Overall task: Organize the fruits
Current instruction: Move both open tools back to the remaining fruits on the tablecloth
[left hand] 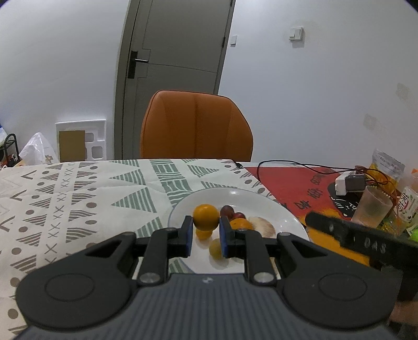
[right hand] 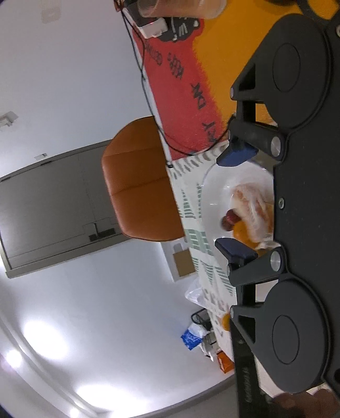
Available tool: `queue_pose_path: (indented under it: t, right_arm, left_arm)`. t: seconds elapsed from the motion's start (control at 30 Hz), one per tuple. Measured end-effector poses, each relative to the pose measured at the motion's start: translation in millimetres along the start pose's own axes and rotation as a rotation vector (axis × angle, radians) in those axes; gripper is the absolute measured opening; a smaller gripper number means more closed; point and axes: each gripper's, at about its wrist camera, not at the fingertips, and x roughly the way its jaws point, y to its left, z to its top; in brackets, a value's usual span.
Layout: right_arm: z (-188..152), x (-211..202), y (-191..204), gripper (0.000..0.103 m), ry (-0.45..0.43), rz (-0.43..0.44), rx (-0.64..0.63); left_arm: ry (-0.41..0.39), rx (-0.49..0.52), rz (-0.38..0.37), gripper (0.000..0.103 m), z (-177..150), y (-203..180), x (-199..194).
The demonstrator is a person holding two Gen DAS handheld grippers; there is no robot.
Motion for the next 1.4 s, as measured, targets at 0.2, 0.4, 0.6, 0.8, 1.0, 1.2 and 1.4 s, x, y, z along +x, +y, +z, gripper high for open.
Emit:
queue_pose_path:
  t: [0.2,0.4,0.6,0.8,1.0,1.2,1.4]
  right_arm:
    - [-10,-6,9,0.072,0.053,0.015,-0.029]
    - [-13,-7,20,0.074,0.072,0.046,-0.047]
    - [-16,-8,32,0.078,0.082,0.072,-0.056]
    - [-16,-11,45,0.083,0.086,0.091,-0.07]
    - [-16,-13,61,0.09,0.083,0.12,-0.084]
    - [-19,-10,78,0.094,0.096,0.148,-0.105]
    - [-21,-8,93,0.103,0.112,0.184,-0.129]
  left_arm:
    - [-0.003,0.0,0.019,0.023,2,-2,-1]
    - [-0.003,-0.017,0.057,0.032,1,10,-14]
    - [-0.009,-0.045,0.108,0.051,-3,30,-34]
    - [-0.028,-0.064,0.152,0.067,-5,49,-57]
    - [-0.043,-0.071,0.195,0.075,-8,64,-74]
    - [-0.045,-0.091,0.232,0.08,-14,79,-86]
    - [-0.023,-0.119,0.255,0.081,-26,94,-89]
